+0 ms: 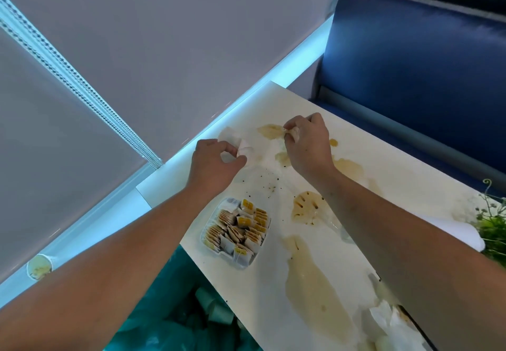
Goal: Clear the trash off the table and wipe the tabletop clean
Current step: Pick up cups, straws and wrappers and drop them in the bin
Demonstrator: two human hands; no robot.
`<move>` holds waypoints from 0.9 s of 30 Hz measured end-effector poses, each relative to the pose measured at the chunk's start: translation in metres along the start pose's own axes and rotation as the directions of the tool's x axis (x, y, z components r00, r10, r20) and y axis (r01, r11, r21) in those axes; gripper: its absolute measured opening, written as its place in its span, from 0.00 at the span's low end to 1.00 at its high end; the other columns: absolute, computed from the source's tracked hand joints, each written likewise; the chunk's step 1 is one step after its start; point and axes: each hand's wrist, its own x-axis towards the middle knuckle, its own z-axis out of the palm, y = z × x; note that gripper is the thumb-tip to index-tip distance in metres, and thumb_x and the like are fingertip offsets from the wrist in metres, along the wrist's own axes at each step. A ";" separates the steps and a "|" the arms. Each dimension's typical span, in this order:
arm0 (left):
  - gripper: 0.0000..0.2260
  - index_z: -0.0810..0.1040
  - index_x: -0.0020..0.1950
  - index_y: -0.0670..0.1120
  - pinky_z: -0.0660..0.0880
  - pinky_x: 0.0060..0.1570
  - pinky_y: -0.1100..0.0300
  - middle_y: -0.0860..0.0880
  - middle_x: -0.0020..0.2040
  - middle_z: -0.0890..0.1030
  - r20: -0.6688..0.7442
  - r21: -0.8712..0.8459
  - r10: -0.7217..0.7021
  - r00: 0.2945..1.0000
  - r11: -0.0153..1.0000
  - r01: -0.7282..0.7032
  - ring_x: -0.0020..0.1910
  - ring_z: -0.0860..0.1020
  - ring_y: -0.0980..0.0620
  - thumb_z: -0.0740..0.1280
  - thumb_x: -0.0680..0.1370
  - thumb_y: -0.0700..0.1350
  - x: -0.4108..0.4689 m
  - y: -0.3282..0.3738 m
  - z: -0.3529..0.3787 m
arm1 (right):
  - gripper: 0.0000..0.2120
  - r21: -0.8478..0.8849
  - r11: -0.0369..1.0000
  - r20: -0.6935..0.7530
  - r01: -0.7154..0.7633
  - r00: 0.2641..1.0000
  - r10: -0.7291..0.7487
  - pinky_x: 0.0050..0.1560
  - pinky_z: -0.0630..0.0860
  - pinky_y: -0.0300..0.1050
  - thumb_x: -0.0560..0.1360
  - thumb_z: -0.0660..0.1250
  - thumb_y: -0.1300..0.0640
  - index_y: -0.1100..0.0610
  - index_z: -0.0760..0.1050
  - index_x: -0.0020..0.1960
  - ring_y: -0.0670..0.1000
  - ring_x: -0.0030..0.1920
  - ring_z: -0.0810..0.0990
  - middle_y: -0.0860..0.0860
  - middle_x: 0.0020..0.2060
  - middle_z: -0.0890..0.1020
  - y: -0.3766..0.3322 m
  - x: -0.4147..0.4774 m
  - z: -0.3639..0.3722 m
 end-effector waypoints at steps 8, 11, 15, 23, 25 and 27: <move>0.11 0.82 0.51 0.55 0.63 0.55 0.58 0.50 0.65 0.76 -0.031 -0.026 -0.001 1.000 1.000 0.000 0.58 0.67 0.58 0.74 0.74 0.59 -0.027 0.006 -0.033 | 0.10 0.007 0.999 -0.049 0.044 0.998 -0.044 0.41 0.64 0.23 0.79 0.71 0.60 0.50 0.82 0.58 0.47 0.50 0.73 0.45 0.52 0.72 -0.035 -0.007 -0.028; 0.09 0.80 0.49 0.59 0.64 0.54 0.61 0.51 0.65 0.74 -0.046 -0.045 0.003 0.999 0.999 -0.005 0.57 0.68 0.58 0.74 0.73 0.60 -0.032 0.009 -0.044 | 0.09 0.038 0.998 -0.067 0.053 0.996 -0.050 0.42 0.65 0.24 0.78 0.71 0.59 0.50 0.81 0.57 0.47 0.50 0.73 0.45 0.51 0.71 -0.045 -0.007 -0.035; 0.09 0.80 0.48 0.60 0.65 0.54 0.61 0.52 0.64 0.74 -0.054 -0.048 -0.002 0.999 0.999 -0.001 0.56 0.69 0.57 0.73 0.73 0.61 -0.037 0.007 -0.052 | 0.09 0.067 0.997 -0.048 0.022 0.999 -0.019 0.43 0.64 0.23 0.79 0.71 0.59 0.50 0.81 0.57 0.47 0.51 0.73 0.47 0.53 0.72 -0.055 -0.008 -0.035; 0.09 0.80 0.48 0.60 0.64 0.53 0.63 0.53 0.62 0.72 -0.061 -0.067 -0.015 0.998 0.998 0.011 0.54 0.70 0.57 0.74 0.73 0.61 -0.040 0.001 -0.048 | 0.08 0.079 0.996 0.009 -0.037 0.999 0.036 0.36 0.64 0.22 0.79 0.70 0.59 0.49 0.81 0.56 0.41 0.44 0.70 0.46 0.53 0.72 -0.054 -0.018 -0.023; 0.09 0.80 0.49 0.59 0.64 0.54 0.63 0.53 0.62 0.72 -0.063 -0.058 -0.015 0.998 0.998 0.011 0.54 0.70 0.57 0.74 0.73 0.60 -0.042 -0.001 -0.048 | 0.08 0.086 0.995 0.019 -0.044 0.999 0.042 0.36 0.63 0.23 0.79 0.70 0.59 0.48 0.81 0.56 0.41 0.44 0.71 0.46 0.54 0.72 -0.056 -0.020 -0.021; 0.09 0.80 0.49 0.59 0.64 0.52 0.65 0.53 0.62 0.72 -0.064 -0.058 -0.024 0.998 0.998 0.020 0.54 0.70 0.57 0.74 0.73 0.60 -0.045 -0.003 -0.051 | 0.08 0.101 0.994 0.031 -0.037 0.999 0.034 0.37 0.64 0.23 0.79 0.70 0.59 0.48 0.81 0.55 0.42 0.44 0.72 0.46 0.54 0.72 -0.061 -0.024 -0.020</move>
